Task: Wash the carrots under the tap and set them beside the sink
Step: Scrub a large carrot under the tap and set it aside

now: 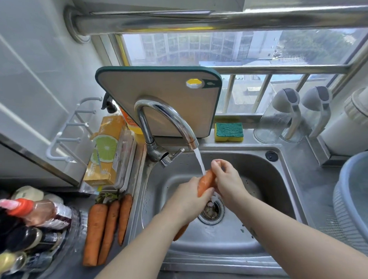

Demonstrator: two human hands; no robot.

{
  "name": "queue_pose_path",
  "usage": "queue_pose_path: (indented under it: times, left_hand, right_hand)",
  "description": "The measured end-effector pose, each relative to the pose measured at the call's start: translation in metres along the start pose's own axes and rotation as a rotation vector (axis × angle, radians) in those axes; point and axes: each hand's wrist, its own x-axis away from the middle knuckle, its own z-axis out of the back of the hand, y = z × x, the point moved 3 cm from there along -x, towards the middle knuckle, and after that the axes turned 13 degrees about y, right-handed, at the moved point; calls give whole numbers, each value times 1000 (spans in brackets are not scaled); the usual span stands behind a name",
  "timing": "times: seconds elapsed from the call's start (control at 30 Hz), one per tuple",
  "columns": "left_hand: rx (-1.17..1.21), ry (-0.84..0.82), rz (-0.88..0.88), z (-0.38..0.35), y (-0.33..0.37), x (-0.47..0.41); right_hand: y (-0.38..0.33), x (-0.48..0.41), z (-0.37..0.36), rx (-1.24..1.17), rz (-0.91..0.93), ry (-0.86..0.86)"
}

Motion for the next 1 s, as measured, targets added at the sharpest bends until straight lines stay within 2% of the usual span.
queue_pose_path:
  times: [0.13, 0.27, 0.43, 0.5, 0.6, 0.67, 0.77, 0.83, 0.9, 1.0]
  left_hand:
    - [42, 6, 66, 5, -11, -5]
    - [172, -32, 143, 5, -14, -12]
    - [375, -81, 309, -4, -22, -16]
    - [352, -66, 275, -4, -17, -15]
    - [271, -45, 124, -4, -10, -13]
    - [314, -62, 104, -2, -11, -11]
    - [448, -69, 188, 5, -18, -11]
    - [505, -91, 225, 7, -21, -13]
    - [523, -111, 243, 8, -23, -16]
    - [468, -126, 253, 9, -20, -20]
  right_hand:
    - [-3, 8, 4, -248, -172, -231]
    - [-5, 18, 4, -361, -160, -394]
    - [-3, 16, 5, -74, 128, -232]
    - [-3, 11, 5, 13, 207, -123]
    - [-7, 0, 4, 41, 240, 10]
    - [-11, -1, 1, 1, 184, -54]
    - [-9, 5, 0, -88, 32, -303]
    - [-5, 10, 2, -137, 23, -425]
    - [-2, 10, 4, -106, 90, -416]
    - [-7, 7, 6, -46, 170, -284]
